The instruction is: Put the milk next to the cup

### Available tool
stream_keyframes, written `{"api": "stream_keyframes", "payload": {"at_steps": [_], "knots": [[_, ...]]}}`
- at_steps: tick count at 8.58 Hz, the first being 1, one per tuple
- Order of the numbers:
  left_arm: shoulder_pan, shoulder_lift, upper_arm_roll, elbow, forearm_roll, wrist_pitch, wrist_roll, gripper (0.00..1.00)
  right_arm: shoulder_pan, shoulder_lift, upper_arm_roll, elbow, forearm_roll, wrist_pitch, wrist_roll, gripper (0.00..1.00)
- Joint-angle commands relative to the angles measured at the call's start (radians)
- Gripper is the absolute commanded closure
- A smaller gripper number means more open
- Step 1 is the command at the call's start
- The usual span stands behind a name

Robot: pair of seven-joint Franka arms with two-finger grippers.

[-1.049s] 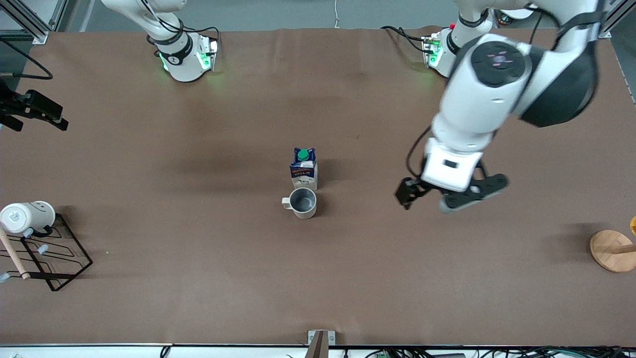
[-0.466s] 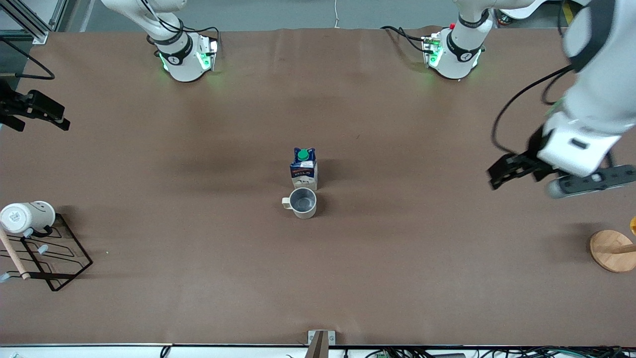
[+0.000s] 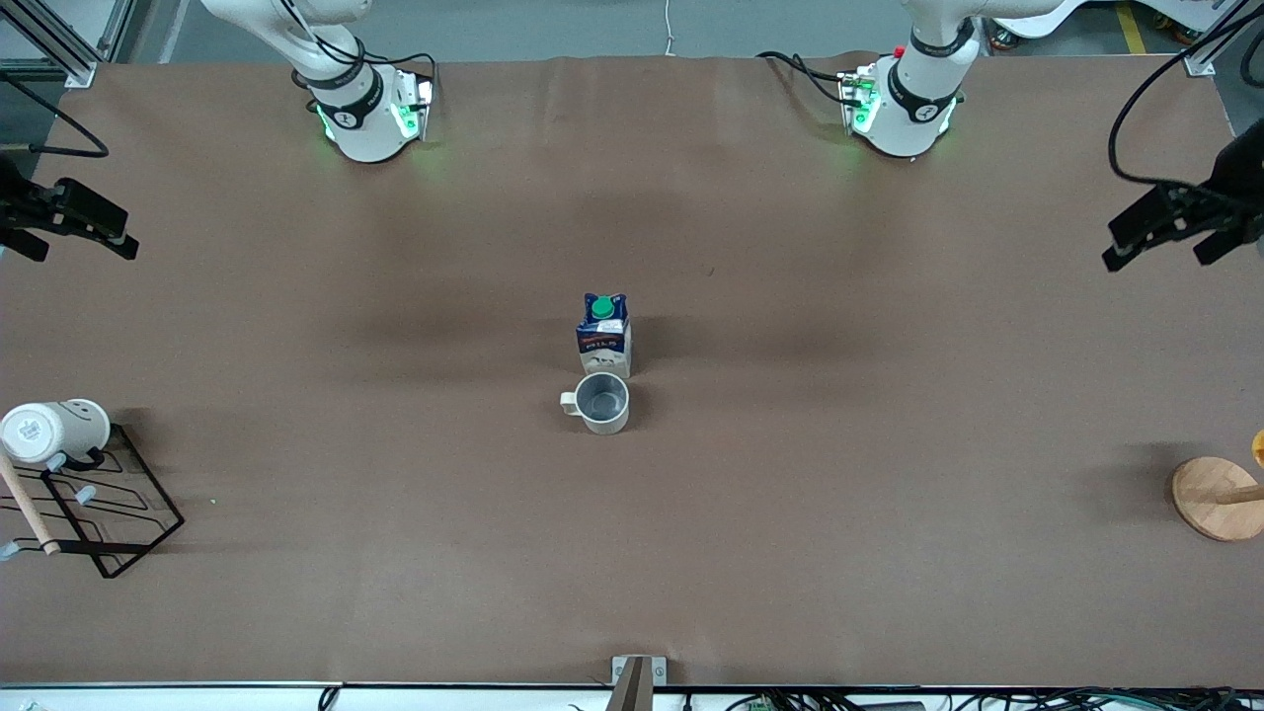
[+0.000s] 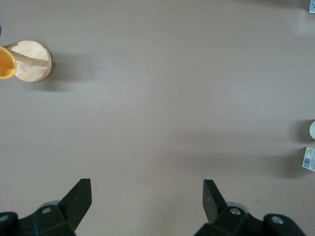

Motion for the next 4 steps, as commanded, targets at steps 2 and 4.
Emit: {"api": "stream_keyframes", "payload": {"at_steps": [2,4], "knots": [[-0.004,-0.005,0.002,0.014,-0.008,0.006,0.031,0.00,0.006,-0.008,0.001,-0.003,0.001,-0.004,0.003,0.00],[-0.002,0.003,0.003,0.024,-0.010,-0.032,0.089,0.00,0.004,-0.008,0.001,-0.006,0.001,0.004,0.001,0.00]]}}
